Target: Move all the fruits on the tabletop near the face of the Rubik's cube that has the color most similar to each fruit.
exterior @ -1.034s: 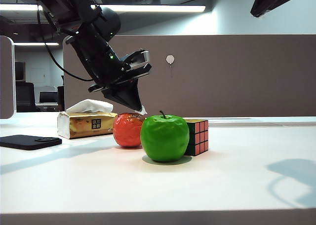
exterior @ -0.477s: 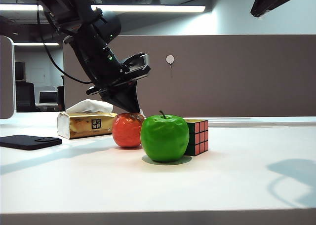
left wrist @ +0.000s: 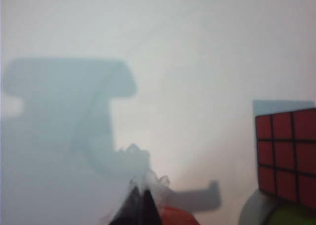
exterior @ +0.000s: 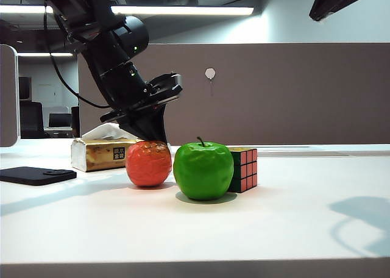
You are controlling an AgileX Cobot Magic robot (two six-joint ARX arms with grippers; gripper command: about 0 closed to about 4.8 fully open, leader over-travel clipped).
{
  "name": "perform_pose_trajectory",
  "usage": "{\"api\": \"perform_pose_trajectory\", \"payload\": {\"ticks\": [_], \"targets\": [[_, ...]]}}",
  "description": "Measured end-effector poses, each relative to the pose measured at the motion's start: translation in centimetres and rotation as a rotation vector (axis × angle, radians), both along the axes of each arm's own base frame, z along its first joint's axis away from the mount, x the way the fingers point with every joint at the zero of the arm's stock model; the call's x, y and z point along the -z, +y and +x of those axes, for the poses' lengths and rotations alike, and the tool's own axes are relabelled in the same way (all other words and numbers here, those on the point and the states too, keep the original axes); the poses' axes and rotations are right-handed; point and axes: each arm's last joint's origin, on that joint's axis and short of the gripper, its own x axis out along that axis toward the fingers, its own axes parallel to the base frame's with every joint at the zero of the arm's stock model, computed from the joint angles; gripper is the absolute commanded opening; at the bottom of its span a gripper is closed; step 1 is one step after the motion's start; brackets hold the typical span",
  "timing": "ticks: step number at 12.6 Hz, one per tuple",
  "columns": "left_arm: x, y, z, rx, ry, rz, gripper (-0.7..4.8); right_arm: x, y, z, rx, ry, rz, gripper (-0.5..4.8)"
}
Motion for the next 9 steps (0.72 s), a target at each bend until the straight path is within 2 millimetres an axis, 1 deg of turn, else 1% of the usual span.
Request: {"api": "perform_pose_trajectory", "payload": {"ticks": [9], "targets": [[0.37,0.22,-0.59,0.013,0.075,0.017,-0.05,0.0,0.0,0.0,0.0,0.0,0.0,-0.01]]}}
